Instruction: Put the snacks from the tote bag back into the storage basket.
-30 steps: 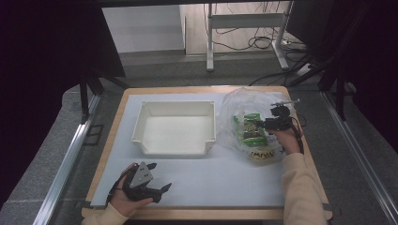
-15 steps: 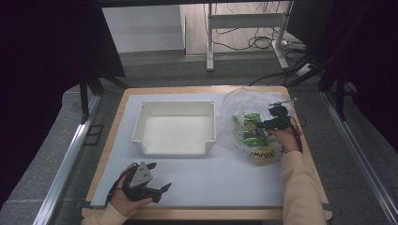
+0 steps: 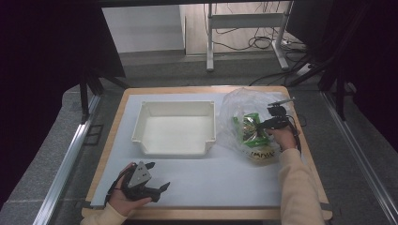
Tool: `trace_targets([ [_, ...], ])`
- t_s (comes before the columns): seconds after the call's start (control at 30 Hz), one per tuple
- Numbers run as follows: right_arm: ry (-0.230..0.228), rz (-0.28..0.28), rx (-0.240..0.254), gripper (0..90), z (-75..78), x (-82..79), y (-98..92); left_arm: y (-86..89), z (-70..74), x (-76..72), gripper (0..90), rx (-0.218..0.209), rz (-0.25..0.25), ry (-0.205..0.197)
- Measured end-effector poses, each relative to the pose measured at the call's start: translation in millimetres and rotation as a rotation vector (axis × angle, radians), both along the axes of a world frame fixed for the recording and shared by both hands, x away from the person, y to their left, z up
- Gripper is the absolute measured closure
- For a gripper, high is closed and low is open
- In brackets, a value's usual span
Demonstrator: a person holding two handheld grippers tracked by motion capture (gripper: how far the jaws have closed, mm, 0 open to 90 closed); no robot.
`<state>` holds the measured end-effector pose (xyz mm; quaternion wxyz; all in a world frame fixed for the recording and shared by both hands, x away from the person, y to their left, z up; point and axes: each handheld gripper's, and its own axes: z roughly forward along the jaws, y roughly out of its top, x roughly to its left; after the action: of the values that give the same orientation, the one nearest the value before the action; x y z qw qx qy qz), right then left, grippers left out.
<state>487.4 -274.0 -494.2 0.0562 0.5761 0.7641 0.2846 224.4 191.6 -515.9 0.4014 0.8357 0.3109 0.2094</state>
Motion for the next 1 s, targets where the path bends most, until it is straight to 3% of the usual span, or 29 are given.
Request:
trace_targets([
  [0.23, 0.025, -0.048, -0.008, 87.3, 3.0, 0.2, 3.2, -0.8, -0.2, -0.5, 12.9, 0.004, -0.004, -0.001],
  [0.47, 0.038, -0.066, 0.005, 89.3, 4.3, 0.2, 1.8, -1.1, -0.6, -0.2, 12.8, 0.006, -0.005, 0.003],
  [0.73, 0.022, -0.062, 0.011, 90.0, 5.3, -4.3, 3.0, -1.1, -0.5, -0.2, 12.8, 0.007, -0.005, 0.004],
  [1.0, -0.026, -0.055, 0.037, 90.0, 18.0, -12.0, 2.1, -1.8, -0.8, -0.3, 12.8, 0.010, -0.009, 0.007],
])
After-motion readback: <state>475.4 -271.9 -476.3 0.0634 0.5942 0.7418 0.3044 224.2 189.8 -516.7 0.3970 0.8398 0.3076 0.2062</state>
